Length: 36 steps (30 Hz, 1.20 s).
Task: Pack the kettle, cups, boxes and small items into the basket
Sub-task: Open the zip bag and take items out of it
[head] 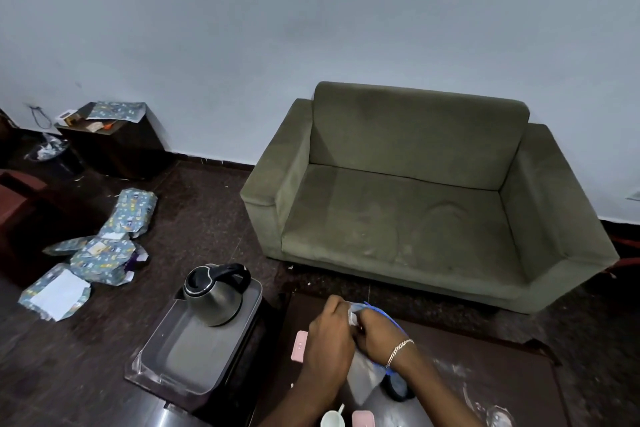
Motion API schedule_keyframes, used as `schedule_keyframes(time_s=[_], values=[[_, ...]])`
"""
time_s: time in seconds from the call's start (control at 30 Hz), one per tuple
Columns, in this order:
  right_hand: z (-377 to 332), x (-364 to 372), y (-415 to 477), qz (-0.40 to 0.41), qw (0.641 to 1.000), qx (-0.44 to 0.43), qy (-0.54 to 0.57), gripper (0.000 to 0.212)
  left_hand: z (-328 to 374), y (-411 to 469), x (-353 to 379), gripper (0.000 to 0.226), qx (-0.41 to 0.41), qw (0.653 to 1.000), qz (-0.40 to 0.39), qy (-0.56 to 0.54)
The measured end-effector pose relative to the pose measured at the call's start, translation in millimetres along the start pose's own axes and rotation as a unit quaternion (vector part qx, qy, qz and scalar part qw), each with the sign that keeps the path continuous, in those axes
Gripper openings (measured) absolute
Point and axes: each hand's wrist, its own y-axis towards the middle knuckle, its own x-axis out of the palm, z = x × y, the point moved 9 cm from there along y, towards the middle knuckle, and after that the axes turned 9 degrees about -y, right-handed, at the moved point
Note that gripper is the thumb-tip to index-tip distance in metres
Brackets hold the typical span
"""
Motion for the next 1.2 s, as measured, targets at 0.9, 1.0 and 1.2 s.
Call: schedule_keyframes(time_s=[0.9,1.0,1.2], values=[[127,-34,-27,0.031,0.976,0.144,0.161,0.012,-80,9,25,0.029,-0.061,0.993,-0.038,0.089],[152,-40,-33,0.051,0.967,0.163,0.190,0.017,-87,10,24,0.023,-0.073,0.994,-0.036,0.075],[205,-22,-50,0.072,0.949,0.233,0.199,0.022,-91,11,22,0.023,-0.057,0.997,-0.035,0.042]])
